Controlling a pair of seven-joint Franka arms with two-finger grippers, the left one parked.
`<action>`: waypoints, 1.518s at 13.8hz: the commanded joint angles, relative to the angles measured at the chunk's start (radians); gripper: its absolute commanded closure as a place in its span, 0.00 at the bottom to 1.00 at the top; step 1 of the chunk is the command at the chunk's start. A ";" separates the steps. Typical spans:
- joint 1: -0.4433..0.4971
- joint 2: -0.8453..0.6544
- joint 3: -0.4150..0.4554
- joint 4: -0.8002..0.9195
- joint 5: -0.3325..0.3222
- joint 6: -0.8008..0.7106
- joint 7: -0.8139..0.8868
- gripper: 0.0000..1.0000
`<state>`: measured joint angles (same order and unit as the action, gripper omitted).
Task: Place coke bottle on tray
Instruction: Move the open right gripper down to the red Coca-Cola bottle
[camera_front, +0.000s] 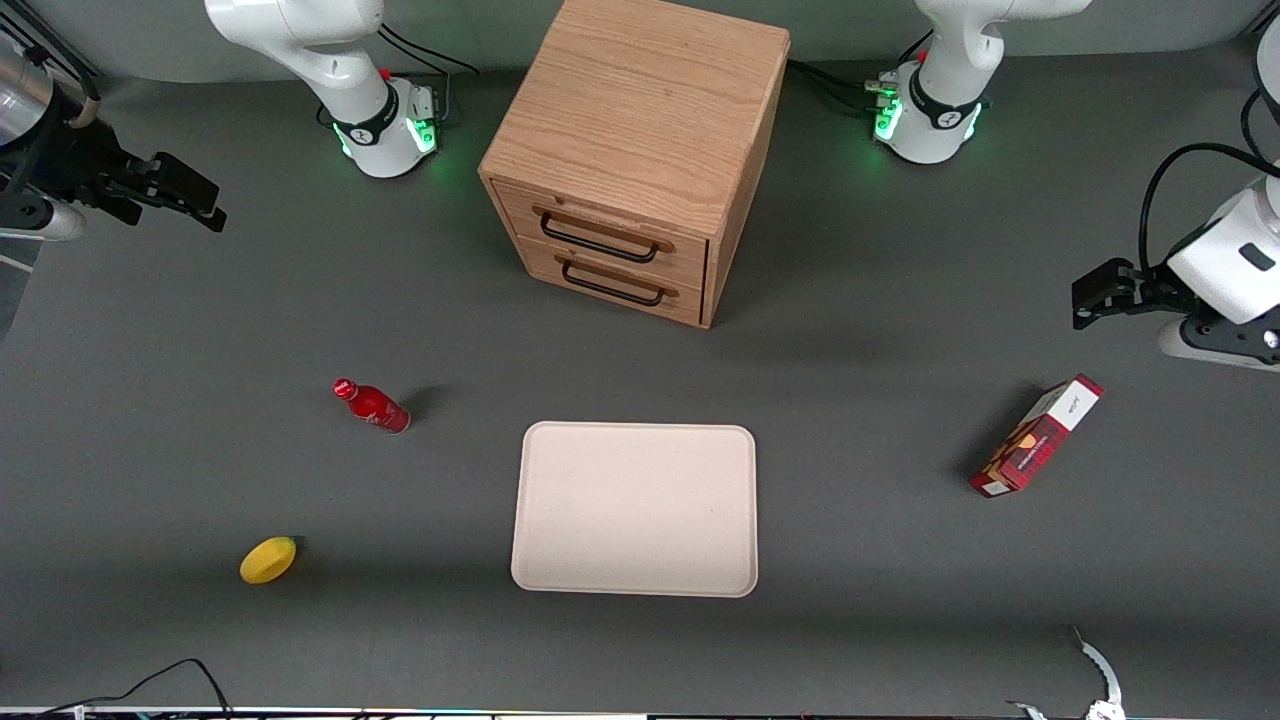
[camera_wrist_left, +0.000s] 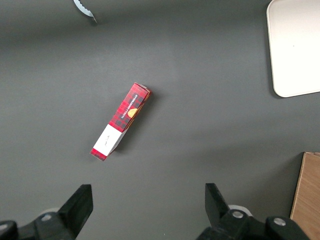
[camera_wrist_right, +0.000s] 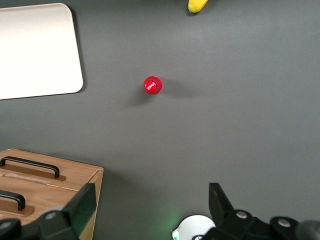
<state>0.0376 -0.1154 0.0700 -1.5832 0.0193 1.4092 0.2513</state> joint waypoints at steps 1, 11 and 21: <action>-0.005 0.010 -0.003 0.029 0.027 -0.050 0.020 0.00; -0.005 0.031 -0.009 -0.147 0.028 0.167 -0.004 0.00; 0.004 0.210 -0.003 -0.504 0.028 0.790 0.062 0.00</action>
<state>0.0387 0.1205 0.0642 -2.0127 0.0226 2.1115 0.2890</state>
